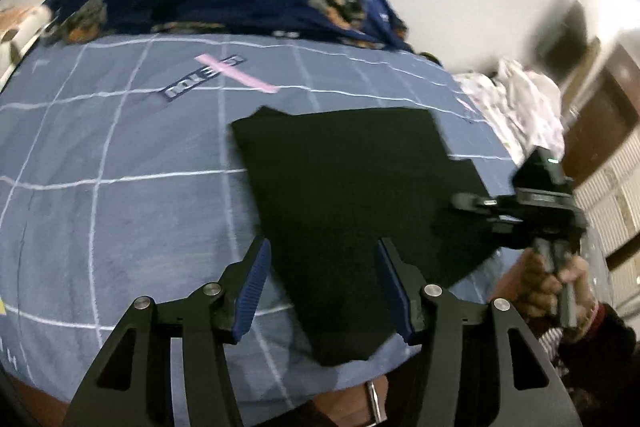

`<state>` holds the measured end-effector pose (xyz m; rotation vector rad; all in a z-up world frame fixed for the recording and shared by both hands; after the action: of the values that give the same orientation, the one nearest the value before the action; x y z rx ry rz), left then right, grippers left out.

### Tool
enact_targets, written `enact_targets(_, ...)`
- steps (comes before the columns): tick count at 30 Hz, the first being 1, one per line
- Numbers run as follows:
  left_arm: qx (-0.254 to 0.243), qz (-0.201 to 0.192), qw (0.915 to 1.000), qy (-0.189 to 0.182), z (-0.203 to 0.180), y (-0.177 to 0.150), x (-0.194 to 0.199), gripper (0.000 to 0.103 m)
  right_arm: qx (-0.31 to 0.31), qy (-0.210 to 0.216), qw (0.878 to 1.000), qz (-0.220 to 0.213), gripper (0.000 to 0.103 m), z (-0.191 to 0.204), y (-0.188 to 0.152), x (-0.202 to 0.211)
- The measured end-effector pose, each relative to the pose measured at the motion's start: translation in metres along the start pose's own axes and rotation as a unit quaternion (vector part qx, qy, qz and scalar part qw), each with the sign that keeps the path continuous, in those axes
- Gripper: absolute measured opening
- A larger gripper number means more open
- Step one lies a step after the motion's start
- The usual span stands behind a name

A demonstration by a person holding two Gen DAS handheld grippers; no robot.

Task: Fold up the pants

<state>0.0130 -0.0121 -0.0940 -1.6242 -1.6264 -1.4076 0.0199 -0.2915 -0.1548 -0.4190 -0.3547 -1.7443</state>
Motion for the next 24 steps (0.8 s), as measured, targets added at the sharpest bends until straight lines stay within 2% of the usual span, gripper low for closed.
enact_targets(3, 0.010, 0.014, 0.9997, -0.016, 0.000, -0.001, -0.005, 0.055, 0.014, 0.025, 0.999, -0.025, 0.019, 0.011, -0.002, 0.029)
enact_targets(5, 0.000, 0.018, 0.9998, -0.013, -0.004, -0.001, -0.007, 0.055, 0.025, 0.023, 0.998, -0.046, 0.018, 0.013, -0.004, 0.054)
enact_targets(9, -0.035, 0.034, 0.9988, -0.007, -0.023, 0.001, -0.017, 0.057, -0.001, 0.015, 0.996, -0.084, 0.018, -0.015, -0.003, 0.095)
enact_targets(15, -0.053, 0.058, 0.9967, -0.021, -0.048, 0.009, -0.039, 0.058, -0.063, 0.026, 0.991, -0.116, 0.018, -0.064, -0.011, 0.124)
enact_targets(24, -0.044, 0.070, 0.9960, -0.033, -0.059, 0.018, -0.061, 0.059, -0.067, 0.022, 0.989, -0.134, 0.018, -0.074, -0.016, 0.145)
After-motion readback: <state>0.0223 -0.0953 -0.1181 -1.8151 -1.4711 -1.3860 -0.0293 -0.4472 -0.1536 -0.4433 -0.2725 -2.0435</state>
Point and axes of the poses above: each gripper's, at about its wrist camera, not at the fingertips, and x roughly against the way its jaws point, z to its left, y to its top, the point moved 4 cm from there along -x, roughly the way its jaws point, and after that the axes turned 14 degrees about z, right-handed, at the moved point
